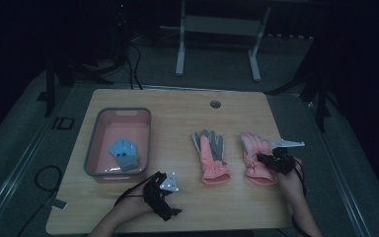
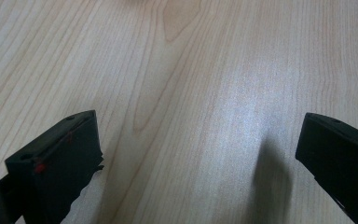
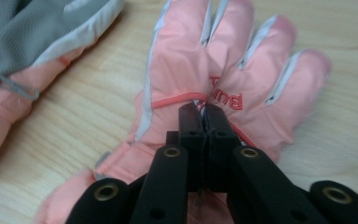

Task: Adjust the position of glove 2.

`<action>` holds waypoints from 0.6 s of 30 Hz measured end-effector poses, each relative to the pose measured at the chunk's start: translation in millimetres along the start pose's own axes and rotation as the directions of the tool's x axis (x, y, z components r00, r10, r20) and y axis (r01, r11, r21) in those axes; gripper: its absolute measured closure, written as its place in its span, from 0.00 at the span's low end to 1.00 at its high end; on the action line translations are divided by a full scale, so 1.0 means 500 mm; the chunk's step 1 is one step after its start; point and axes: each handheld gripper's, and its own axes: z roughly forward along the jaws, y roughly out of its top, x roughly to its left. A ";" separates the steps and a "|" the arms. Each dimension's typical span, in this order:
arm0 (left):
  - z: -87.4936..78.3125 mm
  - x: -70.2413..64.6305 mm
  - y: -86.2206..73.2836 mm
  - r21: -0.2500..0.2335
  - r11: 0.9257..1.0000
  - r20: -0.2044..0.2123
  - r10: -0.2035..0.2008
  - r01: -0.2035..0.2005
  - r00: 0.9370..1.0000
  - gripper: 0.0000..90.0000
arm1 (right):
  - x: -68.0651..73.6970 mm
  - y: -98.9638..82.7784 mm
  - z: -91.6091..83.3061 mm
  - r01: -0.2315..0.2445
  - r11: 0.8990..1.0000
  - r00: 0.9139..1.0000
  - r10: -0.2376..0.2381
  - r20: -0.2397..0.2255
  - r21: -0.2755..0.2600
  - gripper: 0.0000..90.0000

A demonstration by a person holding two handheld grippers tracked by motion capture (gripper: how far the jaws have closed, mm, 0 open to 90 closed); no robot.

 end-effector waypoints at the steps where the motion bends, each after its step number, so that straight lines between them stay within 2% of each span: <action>1: 0.000 0.000 0.000 0.000 1.000 0.000 0.000 0.000 1.000 0.00 | 0.000 0.000 0.000 0.000 1.000 1.000 0.000 0.000 0.000 0.98; 3: 0.000 -0.001 0.001 0.002 1.000 0.000 0.002 -0.002 1.000 0.00 | 0.021 0.018 -0.020 -0.004 1.000 0.998 0.004 0.056 -0.010 0.98; 5: 0.000 0.000 0.000 0.002 1.000 0.000 0.002 -0.002 1.000 0.00 | 0.041 0.040 -0.044 -0.014 0.999 0.998 0.017 0.067 -0.039 0.99; 6: -0.001 0.000 0.000 -0.001 1.000 -0.001 0.001 -0.001 1.000 0.00 | 0.041 0.040 -0.044 -0.014 0.999 0.998 0.017 0.067 -0.039 0.99; 8: -0.001 0.000 0.000 -0.009 1.000 0.001 -0.003 0.003 1.000 0.00 | 0.058 0.060 -0.063 -0.002 0.998 0.997 0.007 0.079 -0.058 0.99; 13: -0.001 0.000 0.000 -0.001 1.000 0.000 0.004 -0.004 1.000 0.00 | 0.108 0.110 -0.102 0.016 0.995 0.997 -0.008 0.078 -0.101 0.99; 15: -0.001 -0.001 0.001 0.001 1.000 -0.001 0.007 -0.007 1.000 0.00 | 0.131 0.126 -0.110 0.028 0.994 0.997 -0.020 0.072 -0.110 0.99; 16: 0.000 -0.001 0.001 0.000 1.000 -0.001 0.008 -0.008 1.000 0.00 | 0.151 0.139 -0.114 0.033 0.992 0.998 -0.025 0.065 -0.122 0.99; 18: -0.001 -0.001 0.001 0.001 1.000 0.000 0.010 -0.010 1.000 0.00 | 0.160 0.144 -0.113 0.033 0.992 0.998 -0.026 0.059 -0.123 0.99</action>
